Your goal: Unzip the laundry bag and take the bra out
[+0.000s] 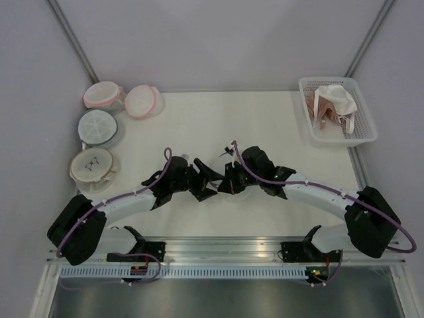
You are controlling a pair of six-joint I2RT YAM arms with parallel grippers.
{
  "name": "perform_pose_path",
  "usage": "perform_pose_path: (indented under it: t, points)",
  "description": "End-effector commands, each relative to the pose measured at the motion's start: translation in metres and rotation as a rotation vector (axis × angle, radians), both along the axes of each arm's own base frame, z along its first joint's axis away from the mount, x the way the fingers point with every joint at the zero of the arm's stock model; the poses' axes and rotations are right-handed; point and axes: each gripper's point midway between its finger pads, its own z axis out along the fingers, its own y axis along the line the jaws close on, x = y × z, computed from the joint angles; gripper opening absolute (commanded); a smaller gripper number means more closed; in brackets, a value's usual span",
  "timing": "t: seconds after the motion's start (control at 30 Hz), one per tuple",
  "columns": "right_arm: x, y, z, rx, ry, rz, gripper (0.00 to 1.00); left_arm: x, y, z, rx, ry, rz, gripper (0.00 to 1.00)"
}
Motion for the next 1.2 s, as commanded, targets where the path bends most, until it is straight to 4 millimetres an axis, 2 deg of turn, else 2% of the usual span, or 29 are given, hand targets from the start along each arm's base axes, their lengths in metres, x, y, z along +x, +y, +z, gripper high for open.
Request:
perform_pose_path:
  t: [0.0,0.07,0.1,0.13,0.27,0.37,0.47,0.5,0.57,0.6,0.63,0.7,0.8,0.97,1.0,1.03,1.1,1.17]
  points:
    - [0.004,0.003,0.015,0.05,-0.047,-0.019,0.0,0.008,0.005,0.01,-0.039,0.004,0.087,0.76]
    - [0.003,0.002,0.015,0.051,-0.044,-0.019,0.0,0.013,0.005,0.003,-0.024,0.0,0.106,0.58]
    - [0.002,0.002,0.016,0.053,-0.048,-0.015,0.0,0.016,0.003,0.005,-0.032,-0.009,0.107,0.36]
    - [0.001,0.002,0.016,0.053,-0.045,-0.016,0.01,0.017,0.002,0.002,-0.027,-0.006,0.105,0.3]
    - [0.0,0.0,0.02,0.061,-0.054,-0.015,0.0,0.02,-0.007,-0.008,-0.014,0.023,0.074,0.2]
    - [0.0,-0.003,0.021,0.044,-0.057,-0.016,0.0,0.023,-0.008,-0.008,-0.011,0.017,0.078,0.18]
    - [0.003,-0.013,0.018,-0.035,-0.06,-0.041,0.0,0.028,0.0,-0.009,0.035,-0.004,0.096,0.18]
    - [0.0,-0.025,0.008,-0.107,-0.03,-0.061,0.0,0.03,0.003,-0.008,0.045,-0.015,0.099,0.18]
    - [0.016,-0.043,0.005,-0.22,-0.06,-0.155,0.0,0.034,0.011,-0.008,0.091,-0.04,0.106,0.18]
    - [0.011,-0.06,-0.005,-0.309,-0.027,-0.179,0.0,0.036,0.015,-0.006,0.111,-0.067,0.101,0.18]
    - [0.019,-0.071,-0.004,-0.368,-0.051,-0.234,0.0,0.037,0.018,-0.004,0.13,-0.069,0.1,0.18]
    - [0.019,-0.089,-0.009,-0.451,-0.05,-0.283,0.01,0.041,0.022,-0.002,0.154,-0.093,0.095,0.18]
    - [0.027,-0.108,-0.01,-0.514,-0.075,-0.379,0.0,0.043,0.02,0.006,0.152,-0.132,0.056,0.13]
    - [0.042,-0.125,-0.03,-0.636,-0.083,-0.459,0.0,0.043,0.015,0.019,0.202,-0.223,-0.107,0.03]
    - [0.044,-0.13,-0.033,-0.667,-0.089,-0.475,0.0,0.036,0.018,0.014,0.242,-0.23,-0.17,0.02]
    - [0.049,-0.133,-0.034,-0.693,-0.097,-0.496,0.0,0.04,0.02,0.021,0.257,-0.251,-0.184,0.02]
    - [0.057,-0.143,-0.03,-0.729,-0.128,-0.54,0.0,0.041,0.038,0.014,0.335,-0.252,-0.209,0.02]
    - [0.061,-0.144,-0.024,-0.727,-0.143,-0.564,0.0,0.052,0.06,0.014,0.357,-0.247,-0.172,0.02]
